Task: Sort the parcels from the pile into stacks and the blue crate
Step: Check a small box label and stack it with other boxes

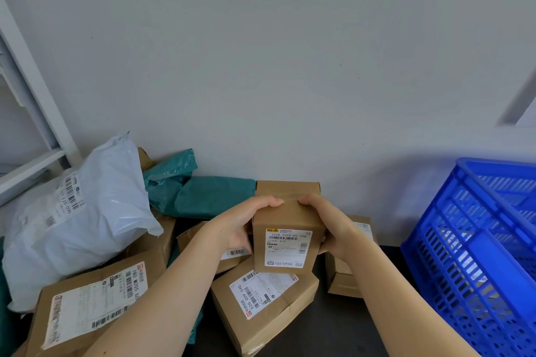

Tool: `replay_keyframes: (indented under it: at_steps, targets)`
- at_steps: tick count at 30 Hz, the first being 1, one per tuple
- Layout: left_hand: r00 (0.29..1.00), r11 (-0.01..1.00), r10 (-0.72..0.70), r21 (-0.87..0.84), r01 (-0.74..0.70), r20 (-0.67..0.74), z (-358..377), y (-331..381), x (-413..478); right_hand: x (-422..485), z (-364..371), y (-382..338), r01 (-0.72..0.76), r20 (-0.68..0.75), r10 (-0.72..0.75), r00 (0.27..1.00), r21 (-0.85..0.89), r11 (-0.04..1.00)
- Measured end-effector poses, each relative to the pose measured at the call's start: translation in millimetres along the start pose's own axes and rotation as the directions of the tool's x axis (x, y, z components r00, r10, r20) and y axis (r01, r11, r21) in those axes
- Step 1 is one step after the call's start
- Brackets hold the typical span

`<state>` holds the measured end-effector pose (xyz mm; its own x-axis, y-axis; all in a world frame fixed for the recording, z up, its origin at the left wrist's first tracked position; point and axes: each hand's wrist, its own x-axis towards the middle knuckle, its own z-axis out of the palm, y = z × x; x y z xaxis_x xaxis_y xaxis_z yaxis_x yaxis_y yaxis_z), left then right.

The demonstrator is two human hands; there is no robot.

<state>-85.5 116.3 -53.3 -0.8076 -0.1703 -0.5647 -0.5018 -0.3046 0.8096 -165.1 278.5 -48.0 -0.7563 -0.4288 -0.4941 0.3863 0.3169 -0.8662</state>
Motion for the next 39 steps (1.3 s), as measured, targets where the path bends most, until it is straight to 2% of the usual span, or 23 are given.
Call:
replay_keyframes:
  at_steps: [7, 12, 16, 19, 27, 35, 39]
  targets:
    - [0.999, 0.999, 0.031, -0.039, -0.031, 0.014, 3.8, 3.2, -1.9, -3.7, -3.6, -9.4, 0.022, -0.013, -0.022, 1.0, 0.007, 1.0]
    - [0.992, 0.993, 0.112, -0.041, -0.109, 0.061, 1.1, 7.5, 0.7, 0.0, -5.5, -7.6, 0.005, 0.002, -0.006, 1.0, 0.307, 0.952]
    - [0.99, 0.988, 0.118, -0.109, -0.11, 0.071, 5.1, 9.4, 3.1, 0.6, -4.1, -9.7, 0.014, -0.093, 0.028, 0.995, 0.423, 0.906]
    - [0.991, 0.976, 0.129, -0.179, -0.121, 0.03, 10.3, 11.1, 1.0, -2.2, -4.0, -11.0, 0.037, -0.095, 0.007, 0.995, 0.453, 0.891]
    - [0.977, 0.955, 0.196, -0.211, -0.21, -0.083, 19.7, 12.3, -2.5, -10.4, 1.8, -17.5, 0.046, -0.121, 0.016, 0.993, 0.494, 0.868]
    - [0.973, 0.956, 0.216, -0.182, -0.228, -0.088, 23.6, 13.6, -7.8, -10.3, 1.2, -14.6, -0.065, -0.104, 0.129, 0.986, 0.476, 0.877]
    - [0.968, 0.951, 0.224, -0.19, -0.243, -0.116, 22.2, 14.0, -6.3, -13.2, -1.5, -10.5, -0.046, -0.067, 0.086, 0.994, 0.462, 0.886]
